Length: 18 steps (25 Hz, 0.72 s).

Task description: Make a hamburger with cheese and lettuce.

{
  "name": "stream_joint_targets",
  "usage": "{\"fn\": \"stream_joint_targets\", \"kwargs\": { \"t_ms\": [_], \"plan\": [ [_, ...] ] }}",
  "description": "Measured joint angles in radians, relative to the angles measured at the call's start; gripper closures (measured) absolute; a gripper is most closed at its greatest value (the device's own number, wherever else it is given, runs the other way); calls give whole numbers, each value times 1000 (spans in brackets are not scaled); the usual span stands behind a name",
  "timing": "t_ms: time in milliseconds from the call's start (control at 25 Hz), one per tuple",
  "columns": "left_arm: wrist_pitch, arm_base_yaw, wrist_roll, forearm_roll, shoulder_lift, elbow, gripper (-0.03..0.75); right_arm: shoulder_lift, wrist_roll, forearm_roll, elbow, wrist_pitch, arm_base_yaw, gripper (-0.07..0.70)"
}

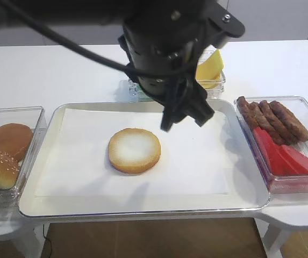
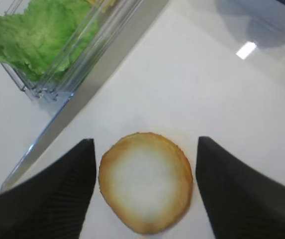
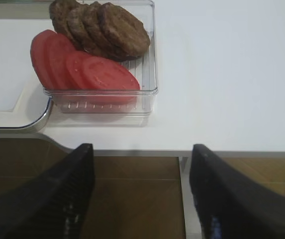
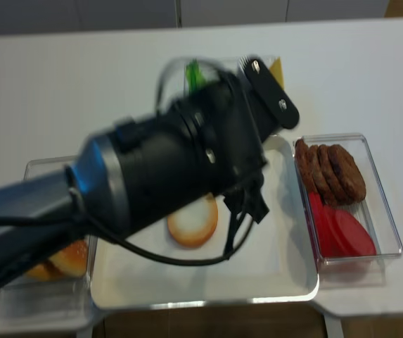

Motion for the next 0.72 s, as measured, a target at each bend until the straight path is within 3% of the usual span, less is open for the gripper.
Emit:
{"fn": "stream_joint_targets", "kwargs": {
  "t_ms": [320,520,720],
  "plan": [
    [68,253,232,-278,-123,-1,263,0,0,0,0,0,0,157],
    [125,454,352,-419,-186,-1,273,0,0,0,0,0,0,157],
    [173,647,404,-486,-232,-1,301,0,0,0,0,0,0,157]
  ]
}}
